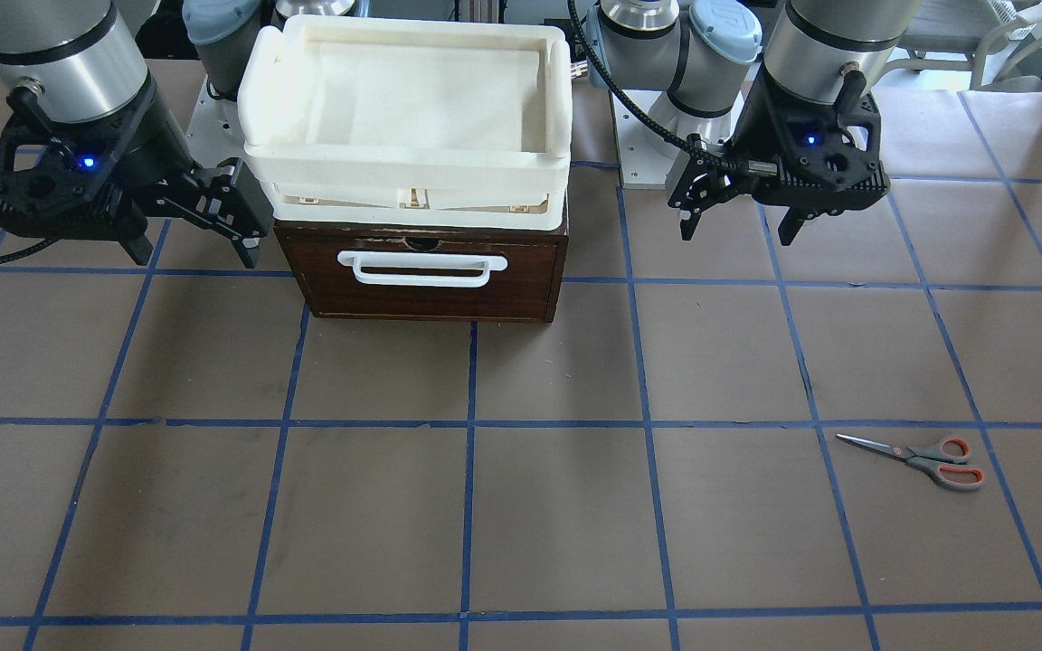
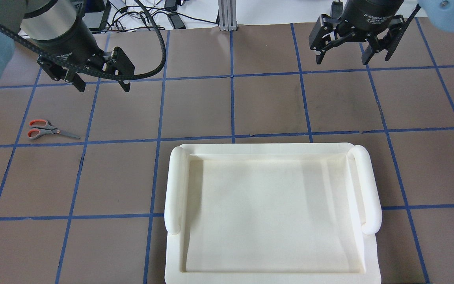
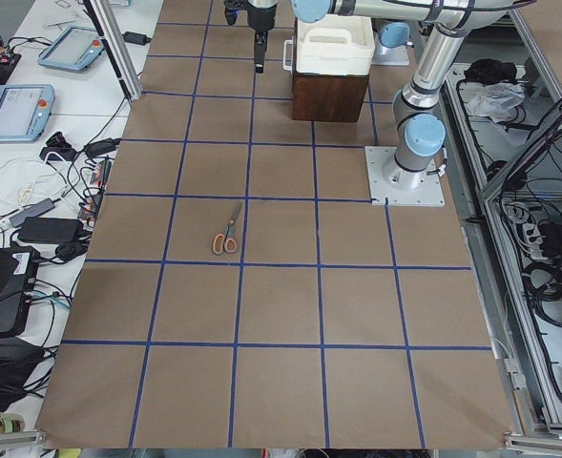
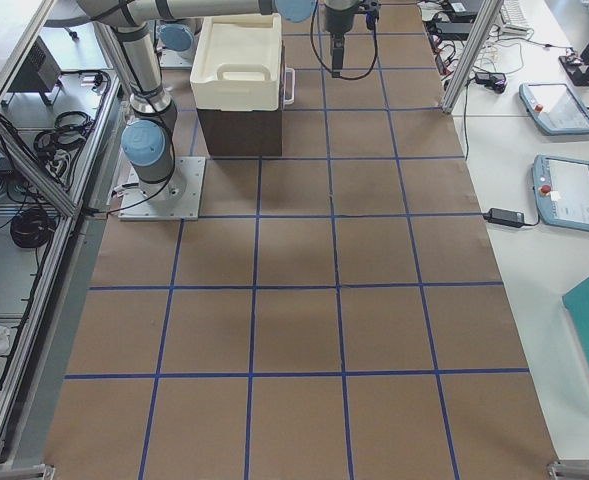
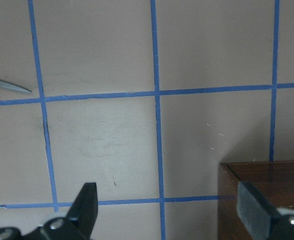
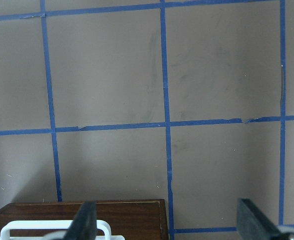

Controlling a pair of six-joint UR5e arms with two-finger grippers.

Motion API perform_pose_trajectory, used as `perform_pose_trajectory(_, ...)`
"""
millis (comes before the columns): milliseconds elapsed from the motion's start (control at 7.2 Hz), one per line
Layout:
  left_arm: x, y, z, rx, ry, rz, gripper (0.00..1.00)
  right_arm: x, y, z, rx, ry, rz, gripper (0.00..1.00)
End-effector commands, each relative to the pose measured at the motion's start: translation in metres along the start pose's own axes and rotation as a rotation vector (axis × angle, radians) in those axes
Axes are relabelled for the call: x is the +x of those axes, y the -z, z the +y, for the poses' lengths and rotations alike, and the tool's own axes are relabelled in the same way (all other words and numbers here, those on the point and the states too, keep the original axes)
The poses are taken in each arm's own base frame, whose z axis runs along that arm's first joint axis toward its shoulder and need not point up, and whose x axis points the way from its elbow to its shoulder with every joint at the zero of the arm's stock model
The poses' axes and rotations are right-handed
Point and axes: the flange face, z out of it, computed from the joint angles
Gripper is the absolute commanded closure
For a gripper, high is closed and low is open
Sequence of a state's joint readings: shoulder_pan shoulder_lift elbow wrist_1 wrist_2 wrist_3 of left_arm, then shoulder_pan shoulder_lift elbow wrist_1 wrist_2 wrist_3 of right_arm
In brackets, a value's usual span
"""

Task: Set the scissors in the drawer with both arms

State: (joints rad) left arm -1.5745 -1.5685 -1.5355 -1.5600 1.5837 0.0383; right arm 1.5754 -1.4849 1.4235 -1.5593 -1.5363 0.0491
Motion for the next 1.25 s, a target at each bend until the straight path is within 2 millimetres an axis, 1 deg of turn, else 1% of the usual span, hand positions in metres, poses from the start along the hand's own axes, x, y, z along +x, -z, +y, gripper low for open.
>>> perform_pose_trajectory(0, 0.0, 0.0, 0.001, -0.007, 0.0, -0.002, 0.0, 0.0, -0.001, 0.0, -0.003, 0.0, -0.004, 0.0)
perform_pose_trajectory(139, 0.0, 0.0, 0.004, -0.009, -0.001, -0.002, 0.0, 0.003, -0.002, -0.002, -0.002, -0.006, -0.007, 0.0)
perform_pose_trajectory(278, -0.009, -0.009, 0.004, -0.024, -0.07, -0.004, 0.0, 0.004, 0.001, -0.002, 0.012, -0.009, -0.001, 0.0)
perform_pose_trajectory(417, -0.021, -0.014, 0.004, -0.034, -0.263, -0.004, 0.0, 0.003, 0.0, -0.003, 0.008, -0.009, -0.013, 0.0)
perform_pose_trajectory(556, -0.04, -0.012, 0.003, -0.038, -0.311, -0.021, 0.0, 0.004, -0.009, -0.003, -0.002, -0.021, 0.002, 0.0)
perform_pose_trajectory(694, -0.071, -0.016, 0.001, -0.073, -0.446, -0.074, 0.0, 0.008, -0.019, -0.006, 0.014, -0.038, 0.008, 0.0)
perform_pose_trajectory(833, -0.122, -0.019, 0.0, -0.121, -0.63, -0.104, 0.0, 0.01, -0.024, -0.009, 0.037, -0.113, 0.007, 0.0)
perform_pose_trajectory(972, -0.173, -0.028, 0.001, -0.146, -0.702, -0.069, 0.0, 0.01, -0.026, -0.008, 0.037, -0.332, 0.027, 0.0)
perform_pose_trajectory(1111, -0.216, -0.043, 0.004, -0.178, -0.834, -0.027, 0.0, 0.007, -0.026, -0.006, 0.037, -0.562, 0.025, 0.0)
